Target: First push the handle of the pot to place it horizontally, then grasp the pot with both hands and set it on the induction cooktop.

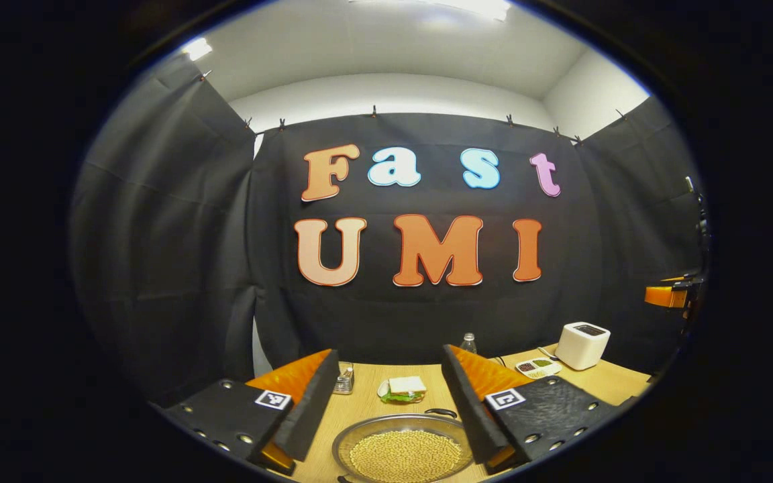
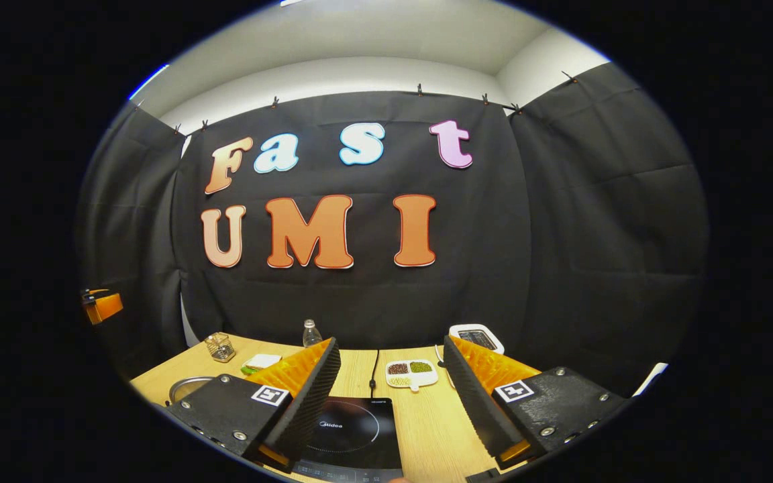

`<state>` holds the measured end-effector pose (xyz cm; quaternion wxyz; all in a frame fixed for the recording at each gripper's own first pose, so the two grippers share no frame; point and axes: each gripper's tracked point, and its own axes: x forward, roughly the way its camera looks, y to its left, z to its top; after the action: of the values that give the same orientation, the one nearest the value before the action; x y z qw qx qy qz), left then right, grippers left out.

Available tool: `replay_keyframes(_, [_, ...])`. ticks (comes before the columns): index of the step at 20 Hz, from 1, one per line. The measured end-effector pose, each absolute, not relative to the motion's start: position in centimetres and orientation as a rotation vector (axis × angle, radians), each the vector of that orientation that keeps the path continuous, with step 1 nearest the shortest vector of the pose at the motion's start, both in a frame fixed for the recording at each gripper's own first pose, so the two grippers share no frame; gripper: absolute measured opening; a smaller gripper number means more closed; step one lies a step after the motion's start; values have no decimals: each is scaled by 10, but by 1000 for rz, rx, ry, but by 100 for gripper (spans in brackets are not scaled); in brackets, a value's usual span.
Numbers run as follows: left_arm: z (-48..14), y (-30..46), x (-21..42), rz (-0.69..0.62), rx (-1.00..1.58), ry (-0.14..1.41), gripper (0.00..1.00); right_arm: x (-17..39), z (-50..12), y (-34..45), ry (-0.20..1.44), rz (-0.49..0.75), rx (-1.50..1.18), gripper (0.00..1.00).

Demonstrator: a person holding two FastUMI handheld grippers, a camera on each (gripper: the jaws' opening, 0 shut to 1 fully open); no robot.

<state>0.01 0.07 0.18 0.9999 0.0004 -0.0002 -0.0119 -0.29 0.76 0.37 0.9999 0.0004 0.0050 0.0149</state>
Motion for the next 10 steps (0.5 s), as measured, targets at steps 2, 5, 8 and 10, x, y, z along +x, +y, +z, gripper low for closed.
replay_keyframes(2, [-2, 0, -3, -26, 3, 6, 63, -3, 3, 8, 14, 33, 6, 96])
replay_keyframes(5, [-3, -8, -7, -62, 15, 6, 39, -3, 2, 6, 15, 30, 7, 96])
replay_keyframes(8, [-5, -10, -7, -77, 28, 5, 19, -2, 3, 1, 1, 5, -3, 96])
replay_keyframes(10, [-15, -15, -7, -96, 13, 30, 11, -2, 2, 3, 1, 4, -5, 100])
